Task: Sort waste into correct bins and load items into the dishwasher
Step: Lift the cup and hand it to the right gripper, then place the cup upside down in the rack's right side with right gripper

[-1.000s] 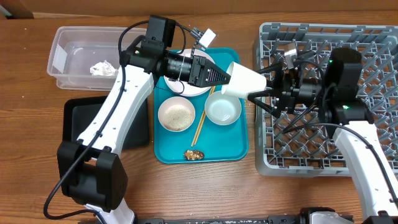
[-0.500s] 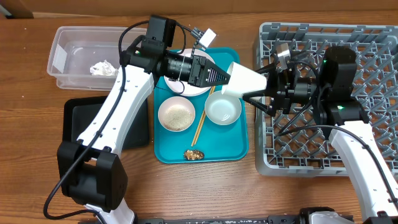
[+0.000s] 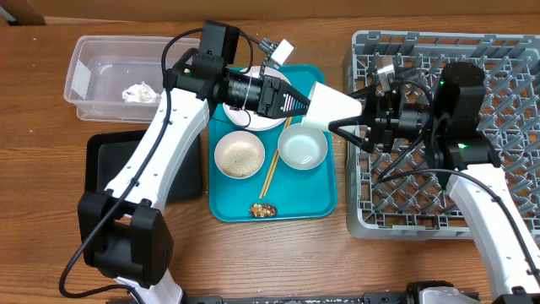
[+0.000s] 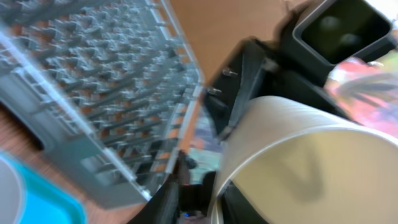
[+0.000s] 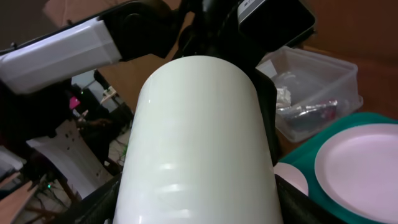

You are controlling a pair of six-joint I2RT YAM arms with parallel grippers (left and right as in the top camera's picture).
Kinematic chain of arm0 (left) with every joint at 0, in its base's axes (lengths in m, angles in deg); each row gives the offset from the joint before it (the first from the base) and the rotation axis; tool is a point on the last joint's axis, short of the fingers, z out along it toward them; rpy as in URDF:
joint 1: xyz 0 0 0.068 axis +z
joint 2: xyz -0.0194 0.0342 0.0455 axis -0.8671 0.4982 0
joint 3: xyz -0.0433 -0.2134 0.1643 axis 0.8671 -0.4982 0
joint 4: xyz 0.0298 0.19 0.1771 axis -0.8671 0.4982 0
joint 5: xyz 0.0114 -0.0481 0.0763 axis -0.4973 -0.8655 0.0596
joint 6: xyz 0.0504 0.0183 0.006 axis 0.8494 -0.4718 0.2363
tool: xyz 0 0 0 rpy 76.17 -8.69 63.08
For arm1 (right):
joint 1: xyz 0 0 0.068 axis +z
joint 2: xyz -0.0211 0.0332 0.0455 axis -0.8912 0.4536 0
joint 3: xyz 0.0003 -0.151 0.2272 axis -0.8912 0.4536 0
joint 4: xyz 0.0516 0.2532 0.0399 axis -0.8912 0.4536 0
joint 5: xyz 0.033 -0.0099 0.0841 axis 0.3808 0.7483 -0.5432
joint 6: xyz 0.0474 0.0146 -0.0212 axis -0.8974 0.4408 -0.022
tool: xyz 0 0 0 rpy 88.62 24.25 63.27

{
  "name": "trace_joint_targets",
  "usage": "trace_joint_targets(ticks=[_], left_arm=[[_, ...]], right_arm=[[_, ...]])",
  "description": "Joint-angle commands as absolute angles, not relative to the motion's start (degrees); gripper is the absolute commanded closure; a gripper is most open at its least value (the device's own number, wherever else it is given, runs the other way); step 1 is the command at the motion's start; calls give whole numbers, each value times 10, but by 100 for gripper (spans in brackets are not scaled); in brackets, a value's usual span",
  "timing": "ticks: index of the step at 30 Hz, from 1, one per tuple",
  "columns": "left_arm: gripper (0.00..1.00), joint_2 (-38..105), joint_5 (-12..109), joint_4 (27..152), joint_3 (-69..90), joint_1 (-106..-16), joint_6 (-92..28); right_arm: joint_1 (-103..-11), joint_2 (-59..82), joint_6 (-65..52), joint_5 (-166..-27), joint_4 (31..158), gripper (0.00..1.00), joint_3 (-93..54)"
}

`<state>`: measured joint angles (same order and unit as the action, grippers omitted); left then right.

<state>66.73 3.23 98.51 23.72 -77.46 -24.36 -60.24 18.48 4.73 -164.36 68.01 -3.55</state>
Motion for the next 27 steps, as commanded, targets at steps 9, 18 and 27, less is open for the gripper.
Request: trace_joint_targets(ticks=[9, 18, 27], left_arm=[[55, 642, 440, 1116, 245, -689, -243], [54, 563, 680, 1200, 245, -625, -232], [54, 546, 707, 1211, 245, -628, -234]], right_arm=[[-608, 182, 22, -1338, 897, 74, -53], [-696, 182, 22, -1111, 1143, 80, -191], [-894, 184, 21, -887, 1296, 85, -277]])
